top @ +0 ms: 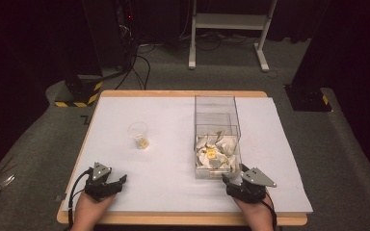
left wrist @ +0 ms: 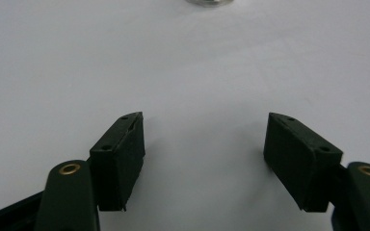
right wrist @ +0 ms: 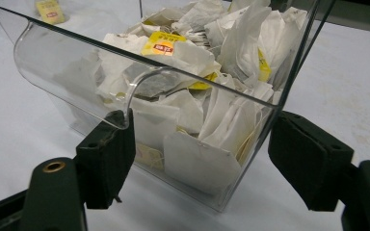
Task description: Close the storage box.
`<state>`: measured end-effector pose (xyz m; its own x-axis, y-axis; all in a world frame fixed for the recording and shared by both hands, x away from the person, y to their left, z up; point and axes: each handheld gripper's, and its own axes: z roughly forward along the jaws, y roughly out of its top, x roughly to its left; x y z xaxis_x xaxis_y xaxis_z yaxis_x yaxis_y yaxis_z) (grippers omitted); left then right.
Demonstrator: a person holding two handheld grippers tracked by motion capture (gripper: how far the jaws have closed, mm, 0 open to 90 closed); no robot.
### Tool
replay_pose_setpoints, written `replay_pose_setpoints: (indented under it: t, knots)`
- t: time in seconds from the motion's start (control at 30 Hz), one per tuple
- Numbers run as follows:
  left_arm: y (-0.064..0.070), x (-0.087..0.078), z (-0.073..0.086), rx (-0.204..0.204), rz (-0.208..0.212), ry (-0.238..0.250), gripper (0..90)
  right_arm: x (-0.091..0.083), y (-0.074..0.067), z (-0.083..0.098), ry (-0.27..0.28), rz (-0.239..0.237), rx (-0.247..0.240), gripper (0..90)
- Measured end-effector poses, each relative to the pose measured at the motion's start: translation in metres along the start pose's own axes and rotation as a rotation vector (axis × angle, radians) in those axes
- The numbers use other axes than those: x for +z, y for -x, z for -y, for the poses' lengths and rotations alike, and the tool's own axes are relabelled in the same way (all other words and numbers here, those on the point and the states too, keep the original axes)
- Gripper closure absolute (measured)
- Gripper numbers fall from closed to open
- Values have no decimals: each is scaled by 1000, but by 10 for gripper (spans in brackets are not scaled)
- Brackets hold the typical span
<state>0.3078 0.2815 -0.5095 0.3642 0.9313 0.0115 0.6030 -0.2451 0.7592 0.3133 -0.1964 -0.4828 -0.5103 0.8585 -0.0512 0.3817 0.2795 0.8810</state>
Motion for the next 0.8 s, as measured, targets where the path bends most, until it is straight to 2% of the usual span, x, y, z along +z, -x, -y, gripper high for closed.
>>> replay_pose_setpoints:
  t: [0.23,0.37,0.43,0.8]
  knots:
    - [0,0,0,4,-1,0,312,1,1,-1,2,17,13,290]
    - [0,0,0,1,-1,1,312,3,4,-2,-5,24,56,313]
    - [1,0,0,-1,-4,1,312,3,5,-3,-11,23,63,316]
    - [0,0,0,1,-2,0,311,11,5,-17,-39,36,54,305]
